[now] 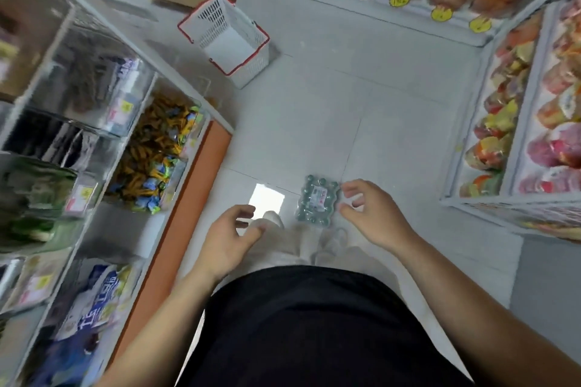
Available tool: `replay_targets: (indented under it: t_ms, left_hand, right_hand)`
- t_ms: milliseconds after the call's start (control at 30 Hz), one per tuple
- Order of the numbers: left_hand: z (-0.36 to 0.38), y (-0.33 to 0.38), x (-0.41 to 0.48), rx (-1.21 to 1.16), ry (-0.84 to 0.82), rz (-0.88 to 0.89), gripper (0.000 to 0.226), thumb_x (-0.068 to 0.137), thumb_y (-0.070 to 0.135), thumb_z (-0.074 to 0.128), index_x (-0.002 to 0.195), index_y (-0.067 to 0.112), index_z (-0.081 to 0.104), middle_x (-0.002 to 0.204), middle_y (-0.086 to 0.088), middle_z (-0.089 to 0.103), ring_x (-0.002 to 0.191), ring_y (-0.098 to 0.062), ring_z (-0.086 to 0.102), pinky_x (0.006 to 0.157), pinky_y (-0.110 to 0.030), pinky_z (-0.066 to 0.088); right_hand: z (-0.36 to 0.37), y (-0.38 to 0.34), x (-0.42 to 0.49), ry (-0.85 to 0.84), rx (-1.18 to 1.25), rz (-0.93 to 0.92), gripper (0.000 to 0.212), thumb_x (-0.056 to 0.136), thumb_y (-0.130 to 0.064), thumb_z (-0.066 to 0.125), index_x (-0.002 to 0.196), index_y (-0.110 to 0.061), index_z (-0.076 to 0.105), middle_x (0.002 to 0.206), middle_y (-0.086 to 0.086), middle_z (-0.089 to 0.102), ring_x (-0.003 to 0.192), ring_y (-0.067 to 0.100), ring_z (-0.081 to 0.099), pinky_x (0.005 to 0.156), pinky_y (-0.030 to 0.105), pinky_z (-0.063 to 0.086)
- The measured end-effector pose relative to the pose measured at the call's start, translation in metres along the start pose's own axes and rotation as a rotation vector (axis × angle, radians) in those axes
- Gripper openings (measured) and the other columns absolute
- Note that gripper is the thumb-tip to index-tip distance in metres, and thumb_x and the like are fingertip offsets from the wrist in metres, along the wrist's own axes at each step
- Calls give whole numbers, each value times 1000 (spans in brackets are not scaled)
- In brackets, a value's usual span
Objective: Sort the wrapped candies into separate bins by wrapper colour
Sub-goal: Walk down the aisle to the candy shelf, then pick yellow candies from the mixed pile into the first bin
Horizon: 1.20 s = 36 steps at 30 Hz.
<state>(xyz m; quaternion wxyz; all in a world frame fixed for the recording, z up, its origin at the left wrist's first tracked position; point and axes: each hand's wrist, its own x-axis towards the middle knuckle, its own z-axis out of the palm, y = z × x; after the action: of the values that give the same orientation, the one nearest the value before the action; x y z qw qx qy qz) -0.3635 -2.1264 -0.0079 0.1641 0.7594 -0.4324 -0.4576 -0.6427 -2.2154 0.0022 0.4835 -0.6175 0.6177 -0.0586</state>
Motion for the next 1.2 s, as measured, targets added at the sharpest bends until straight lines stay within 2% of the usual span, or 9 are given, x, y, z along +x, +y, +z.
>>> replay_targets:
  t_ms: [67,200,300,500,633,700,867,1033,1200]
  left_hand:
    - [-13,-2,17,-40,63,-34,33,86,43,71,115,32,60,112,23,61,98,4,61,75,-14,45]
    - [-45,-11,59,-148,140,-88,33,88,41,70,118,30,61,114,22,62,99,2,62,77,-16,45]
    - [-77,-16,87,-216,150,-118,32,89,40,69,118,28,61,117,19,62,100,0,62,81,-19,47]
    - [-154,-28,139,-275,289,-175,29,90,42,67,115,28,60,113,14,63,95,4,58,75,-14,43]
    - [-185,-48,160,-328,383,-313,34,90,44,67,117,23,61,111,5,66,98,-12,62,88,-34,52]
    - [-190,-61,169,-373,434,-397,36,89,43,67,118,23,61,108,4,66,99,-15,63,90,-37,52]
    - [-181,-117,217,-382,603,-522,36,88,39,66,119,23,63,110,10,67,92,-7,63,72,-21,44]
    - [-146,-226,291,-218,680,-592,38,92,26,61,127,13,61,126,-8,64,113,-29,61,94,-34,46]
    - [-105,-385,350,202,952,-656,45,85,43,62,121,15,63,116,-16,62,108,-40,56,84,-43,47]
  right_hand:
    - [-5,-29,37,-30,-32,-43,32,90,-28,68,120,-27,60,113,-10,59,89,2,58,75,16,41]
    - [5,-86,100,-110,-151,-104,36,91,-32,65,126,-28,57,116,-12,57,96,7,58,80,23,43]
    - [23,-132,137,-165,-211,-143,37,91,-36,65,127,-30,56,116,-14,56,97,6,57,78,22,43]
    - [79,-236,221,-347,-381,-375,40,92,-37,64,130,-25,56,119,-10,55,97,5,54,82,23,42]
    - [118,-291,272,-477,-429,-498,39,91,-37,66,127,-24,58,116,-9,55,96,7,55,85,26,47]
    - [141,-308,299,-545,-459,-558,38,89,-36,67,124,-25,59,113,-10,56,94,7,55,84,28,48]
    - [233,-318,379,-718,-561,-697,32,84,-38,68,115,-30,61,111,-8,62,91,7,60,82,32,51]
    - [368,-285,451,-789,-752,-933,37,83,-31,70,117,-16,66,115,8,63,107,25,61,93,34,48]
    - [522,-235,511,-692,-760,-1306,46,84,-46,63,127,-28,63,126,3,65,114,27,60,89,32,50]
